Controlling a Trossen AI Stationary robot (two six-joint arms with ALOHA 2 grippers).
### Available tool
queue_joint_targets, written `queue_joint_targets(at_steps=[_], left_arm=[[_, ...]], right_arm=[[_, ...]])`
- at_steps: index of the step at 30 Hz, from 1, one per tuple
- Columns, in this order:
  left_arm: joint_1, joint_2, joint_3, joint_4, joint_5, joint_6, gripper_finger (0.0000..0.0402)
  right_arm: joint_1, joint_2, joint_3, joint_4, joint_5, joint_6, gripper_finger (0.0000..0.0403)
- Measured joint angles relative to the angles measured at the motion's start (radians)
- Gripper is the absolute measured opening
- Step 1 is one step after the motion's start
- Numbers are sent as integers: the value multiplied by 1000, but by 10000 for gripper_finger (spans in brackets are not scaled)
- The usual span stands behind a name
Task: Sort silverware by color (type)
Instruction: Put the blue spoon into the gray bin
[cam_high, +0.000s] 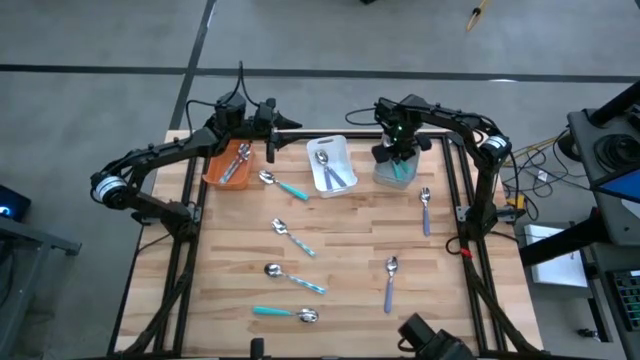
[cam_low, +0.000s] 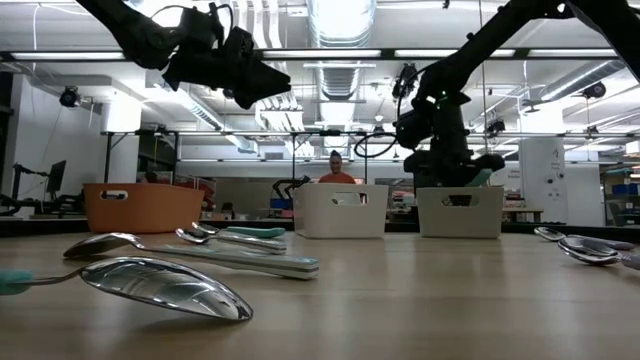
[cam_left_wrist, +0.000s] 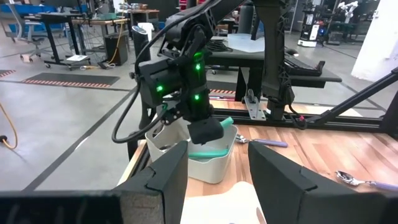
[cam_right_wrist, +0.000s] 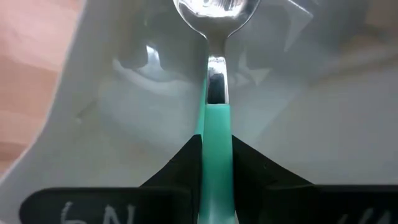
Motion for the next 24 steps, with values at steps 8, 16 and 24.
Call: queue_joint_targets(at_steps=[8, 16, 24], left_arm=[[0, 0, 0, 0, 0, 0, 149], [0, 0, 0, 0, 0, 0, 149], [0, 0, 0, -2, 0, 0, 149]], right_arm=[[0, 0, -2, 68, 1, 12, 65], [0, 0, -2, 80, 1, 11, 56], [0, -1, -2, 81, 1, -3, 95]])
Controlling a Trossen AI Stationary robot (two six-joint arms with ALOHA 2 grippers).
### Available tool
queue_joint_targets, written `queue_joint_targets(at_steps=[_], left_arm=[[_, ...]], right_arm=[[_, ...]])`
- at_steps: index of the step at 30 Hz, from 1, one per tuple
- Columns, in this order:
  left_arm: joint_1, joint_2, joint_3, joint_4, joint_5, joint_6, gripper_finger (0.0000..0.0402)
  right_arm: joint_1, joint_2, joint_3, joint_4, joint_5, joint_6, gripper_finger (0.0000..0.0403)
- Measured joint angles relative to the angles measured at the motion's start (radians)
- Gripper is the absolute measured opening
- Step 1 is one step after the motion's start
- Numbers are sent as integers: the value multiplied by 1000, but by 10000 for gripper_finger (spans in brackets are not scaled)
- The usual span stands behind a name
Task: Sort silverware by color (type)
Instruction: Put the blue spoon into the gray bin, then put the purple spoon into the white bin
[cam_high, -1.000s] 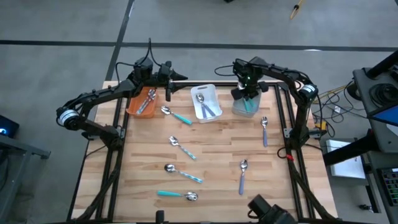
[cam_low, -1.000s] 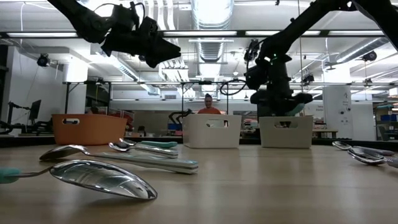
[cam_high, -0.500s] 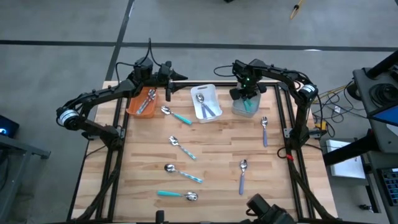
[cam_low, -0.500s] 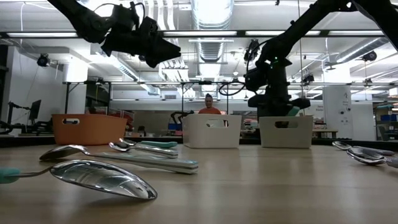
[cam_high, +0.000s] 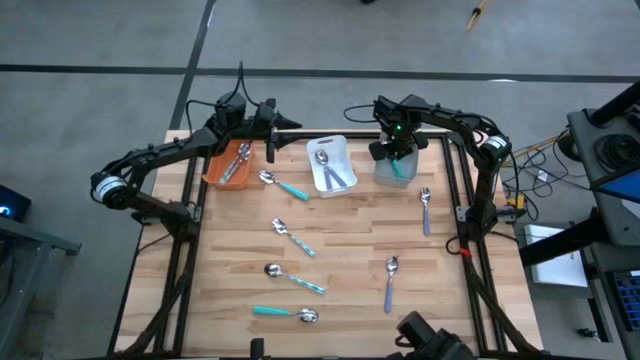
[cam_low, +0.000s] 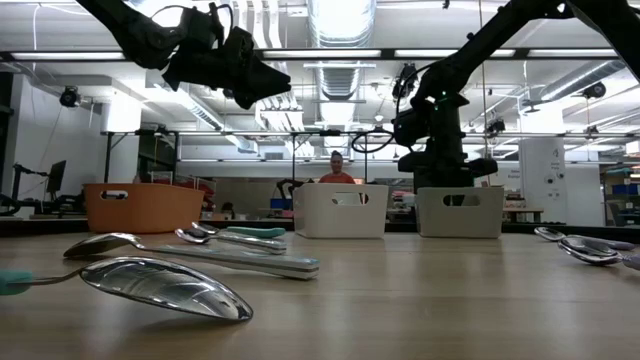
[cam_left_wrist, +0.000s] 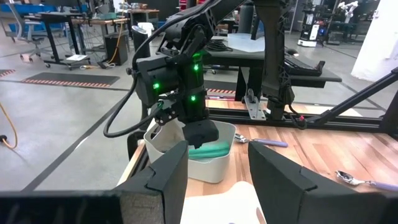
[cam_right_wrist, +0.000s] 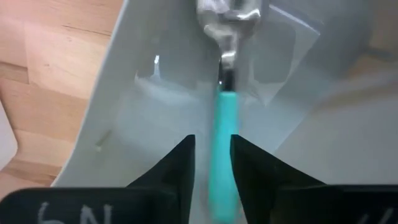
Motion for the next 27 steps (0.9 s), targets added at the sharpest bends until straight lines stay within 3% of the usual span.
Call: queue_joint_targets(at_steps=[14, 19, 27], left_arm=[[0, -3, 0, -125, 0, -4, 149], [-13, -4, 0, -263, -1, -4, 149], [-91, -7, -18, -335, 0, -62, 149]], right_arm=[[38, -114, 19, 14, 39, -74, 136], [108, -182, 19, 42, 129, -89, 137], [270, -267, 19, 93, 130, -77, 137]])
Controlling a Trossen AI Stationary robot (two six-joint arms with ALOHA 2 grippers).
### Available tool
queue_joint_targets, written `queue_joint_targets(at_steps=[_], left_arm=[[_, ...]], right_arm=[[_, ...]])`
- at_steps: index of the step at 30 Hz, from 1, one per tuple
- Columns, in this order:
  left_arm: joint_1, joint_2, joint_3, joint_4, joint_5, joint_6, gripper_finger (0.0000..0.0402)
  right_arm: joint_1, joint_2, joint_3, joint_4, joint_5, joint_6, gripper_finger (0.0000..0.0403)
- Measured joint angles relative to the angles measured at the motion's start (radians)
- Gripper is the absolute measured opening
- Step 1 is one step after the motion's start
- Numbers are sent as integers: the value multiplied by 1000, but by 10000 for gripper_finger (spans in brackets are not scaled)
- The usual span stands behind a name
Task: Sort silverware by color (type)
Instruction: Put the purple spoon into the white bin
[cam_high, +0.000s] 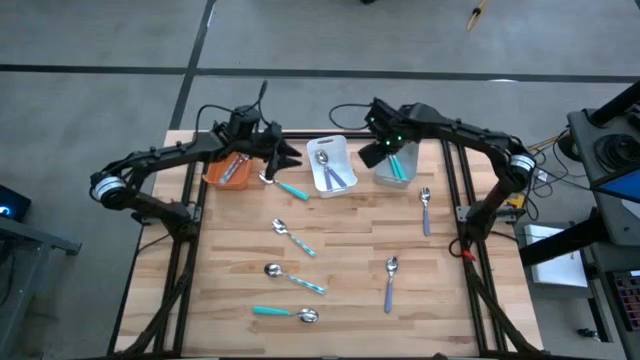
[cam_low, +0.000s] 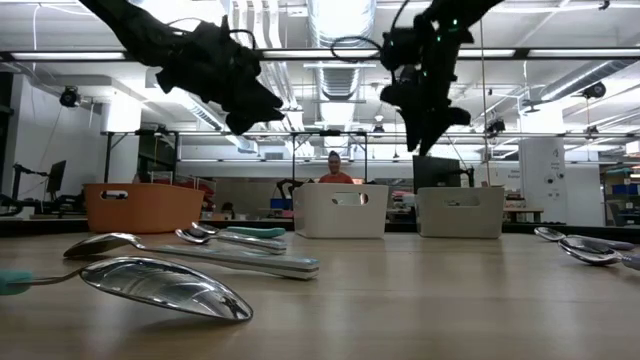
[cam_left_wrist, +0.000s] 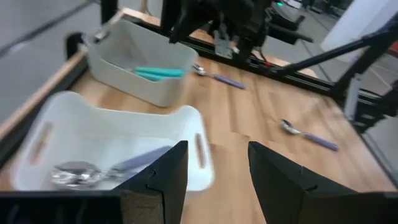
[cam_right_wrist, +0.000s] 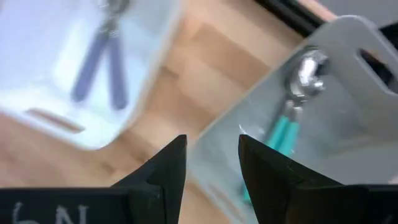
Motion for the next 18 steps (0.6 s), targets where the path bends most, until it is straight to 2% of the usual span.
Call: queue_joint_targets(at_steps=[12, 16, 18], left_arm=[[-172, -8, -9, -9, -4, -47, 149], [-196, -8, -9, -6, -10, -47, 149], [-195, -8, -8, -5, -20, -49, 149]], right_arm=[[268, -45, 0, -50, -2, 98, 137], [338, -45, -13, -99, -3, 149, 137], [365, -48, -38, -114, -37, 183, 137]])
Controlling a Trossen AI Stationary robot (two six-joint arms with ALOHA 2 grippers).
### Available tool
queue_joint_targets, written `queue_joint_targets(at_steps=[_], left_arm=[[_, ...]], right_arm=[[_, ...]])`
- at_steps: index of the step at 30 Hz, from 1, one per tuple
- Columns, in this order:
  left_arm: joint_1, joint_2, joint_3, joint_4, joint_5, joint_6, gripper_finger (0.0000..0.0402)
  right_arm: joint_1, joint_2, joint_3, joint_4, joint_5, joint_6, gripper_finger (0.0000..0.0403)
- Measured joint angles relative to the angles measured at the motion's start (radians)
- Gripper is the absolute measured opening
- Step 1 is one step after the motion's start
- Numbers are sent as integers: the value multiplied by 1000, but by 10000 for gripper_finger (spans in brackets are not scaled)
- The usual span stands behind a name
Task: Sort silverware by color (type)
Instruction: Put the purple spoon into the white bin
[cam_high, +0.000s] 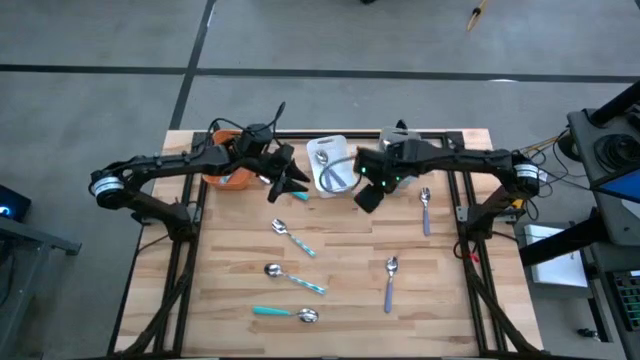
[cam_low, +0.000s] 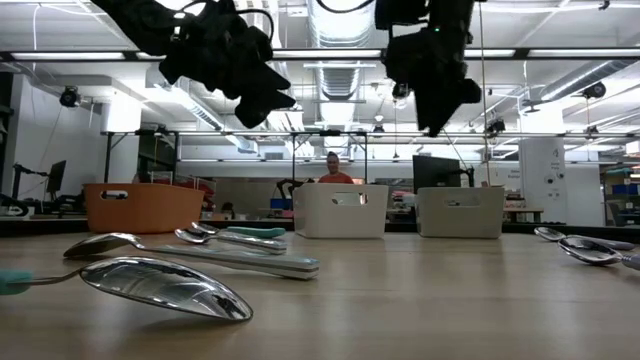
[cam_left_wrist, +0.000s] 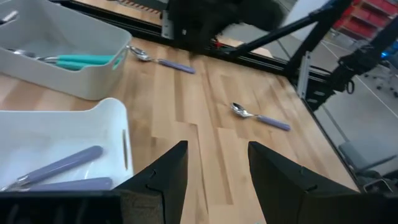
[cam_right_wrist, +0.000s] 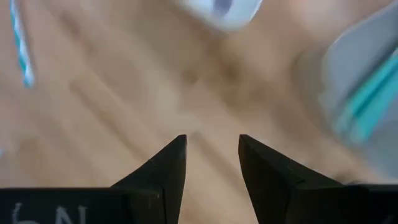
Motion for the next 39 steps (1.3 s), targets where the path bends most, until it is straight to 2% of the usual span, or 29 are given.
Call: queue_joint_targets(at_steps=[3, 10, 12, 17, 20, 30, 39], left_arm=[[0, 0, 6, 1, -14, -4, 149], [1, 0, 21, 11, -27, -3, 149], [2, 0, 27, 12, -27, 6, 149], [2, 0, 53, 14, -27, 48, 149], [2, 0, 69, 14, -27, 57, 149], [2, 0, 91, 14, -28, 63, 149], [2, 0, 87, 14, -43, 59, 149]], right_arm=[[28, -13, -77, 6, -98, 55, 137], [39, -85, -353, 19, -176, 211, 137], [11, -118, -430, 20, -159, 267, 137], [-87, -184, -569, 26, -40, 391, 137], [-131, -195, -626, 61, -8, 407, 137], [-179, -161, -707, 109, 136, 403, 137], [-179, -167, -847, 181, 134, 429, 136]])
